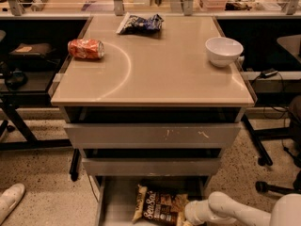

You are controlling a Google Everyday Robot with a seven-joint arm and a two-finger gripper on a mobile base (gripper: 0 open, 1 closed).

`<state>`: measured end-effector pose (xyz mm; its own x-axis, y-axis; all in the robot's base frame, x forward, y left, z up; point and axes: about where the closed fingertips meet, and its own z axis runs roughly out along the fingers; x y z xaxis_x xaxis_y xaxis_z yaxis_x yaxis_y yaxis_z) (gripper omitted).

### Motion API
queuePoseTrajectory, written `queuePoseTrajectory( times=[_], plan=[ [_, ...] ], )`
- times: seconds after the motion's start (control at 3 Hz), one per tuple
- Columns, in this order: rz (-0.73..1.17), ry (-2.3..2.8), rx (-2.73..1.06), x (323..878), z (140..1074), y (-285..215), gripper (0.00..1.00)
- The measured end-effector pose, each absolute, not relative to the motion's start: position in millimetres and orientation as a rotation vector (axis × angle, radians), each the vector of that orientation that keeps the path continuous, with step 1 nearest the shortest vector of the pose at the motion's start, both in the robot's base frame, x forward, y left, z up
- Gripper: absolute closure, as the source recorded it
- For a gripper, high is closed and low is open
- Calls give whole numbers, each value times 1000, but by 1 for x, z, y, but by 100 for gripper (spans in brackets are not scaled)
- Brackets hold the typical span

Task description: Pick brown chip bag from bottom drawer and place on counter

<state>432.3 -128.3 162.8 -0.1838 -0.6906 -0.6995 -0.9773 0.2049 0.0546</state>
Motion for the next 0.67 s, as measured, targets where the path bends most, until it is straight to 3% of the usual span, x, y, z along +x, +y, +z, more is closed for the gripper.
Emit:
queuePoseTrajectory(
  times=[0.67],
  plan=[
    [647,1834,-1537,459,141,-92,0]
  ],
)
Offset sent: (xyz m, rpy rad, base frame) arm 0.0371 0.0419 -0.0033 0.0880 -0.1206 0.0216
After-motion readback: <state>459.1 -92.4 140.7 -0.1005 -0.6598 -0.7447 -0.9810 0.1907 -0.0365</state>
